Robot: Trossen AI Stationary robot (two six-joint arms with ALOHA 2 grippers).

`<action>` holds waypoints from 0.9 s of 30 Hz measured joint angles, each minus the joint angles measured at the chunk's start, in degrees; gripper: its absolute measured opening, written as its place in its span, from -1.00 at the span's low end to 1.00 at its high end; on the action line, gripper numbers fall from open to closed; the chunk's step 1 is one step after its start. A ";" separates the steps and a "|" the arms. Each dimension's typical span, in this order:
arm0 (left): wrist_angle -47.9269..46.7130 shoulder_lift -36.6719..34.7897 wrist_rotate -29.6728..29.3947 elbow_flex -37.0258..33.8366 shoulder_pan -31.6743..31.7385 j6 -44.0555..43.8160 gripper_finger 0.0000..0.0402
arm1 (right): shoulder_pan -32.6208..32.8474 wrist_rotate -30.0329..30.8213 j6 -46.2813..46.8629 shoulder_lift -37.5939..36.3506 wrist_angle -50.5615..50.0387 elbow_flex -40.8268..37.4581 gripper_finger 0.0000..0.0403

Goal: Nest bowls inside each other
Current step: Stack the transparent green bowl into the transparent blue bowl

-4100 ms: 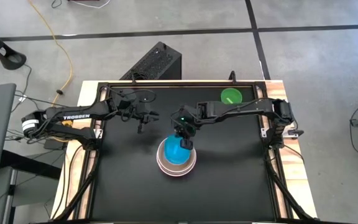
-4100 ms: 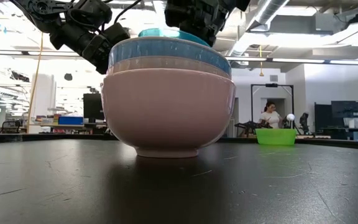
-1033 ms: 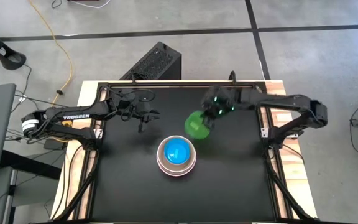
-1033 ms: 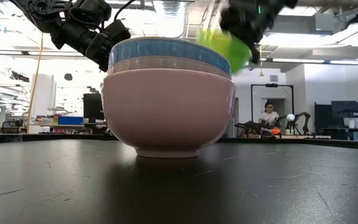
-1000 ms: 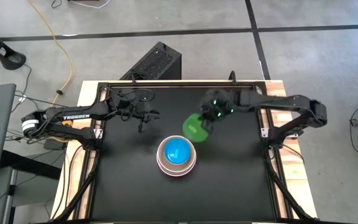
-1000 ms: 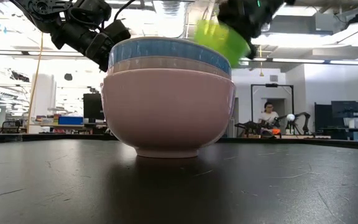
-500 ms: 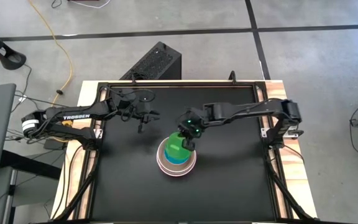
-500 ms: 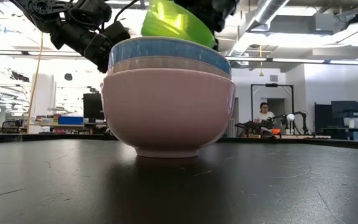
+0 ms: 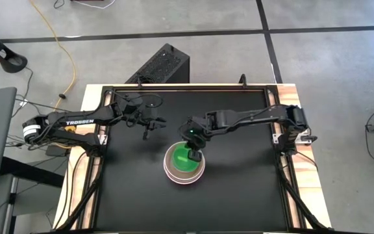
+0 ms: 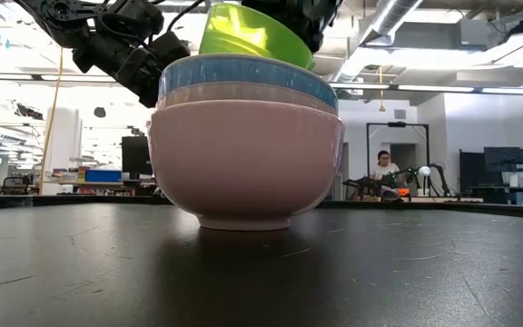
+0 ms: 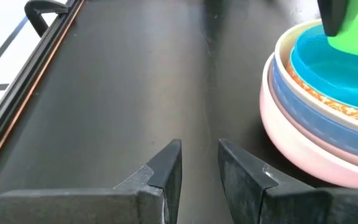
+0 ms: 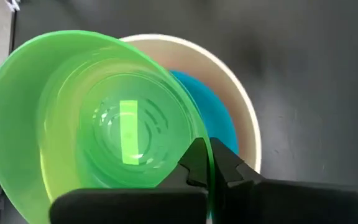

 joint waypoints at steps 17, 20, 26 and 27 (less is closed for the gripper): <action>0.00 0.00 0.23 0.00 0.00 0.04 -0.53 | 0.23 1.08 -0.61 0.04 -0.31 -0.04 -0.47; 0.00 0.00 0.20 0.00 0.00 0.06 -0.53 | 0.17 1.17 -1.22 -0.04 -0.68 -0.04 -0.46; -0.01 0.00 0.20 0.00 0.00 0.04 -0.53 | -0.47 1.29 -2.31 -0.07 -1.89 1.16 -0.46; 0.00 0.00 0.20 0.00 0.00 0.04 -0.53 | -0.47 1.29 -2.30 -0.12 -2.14 1.46 -0.46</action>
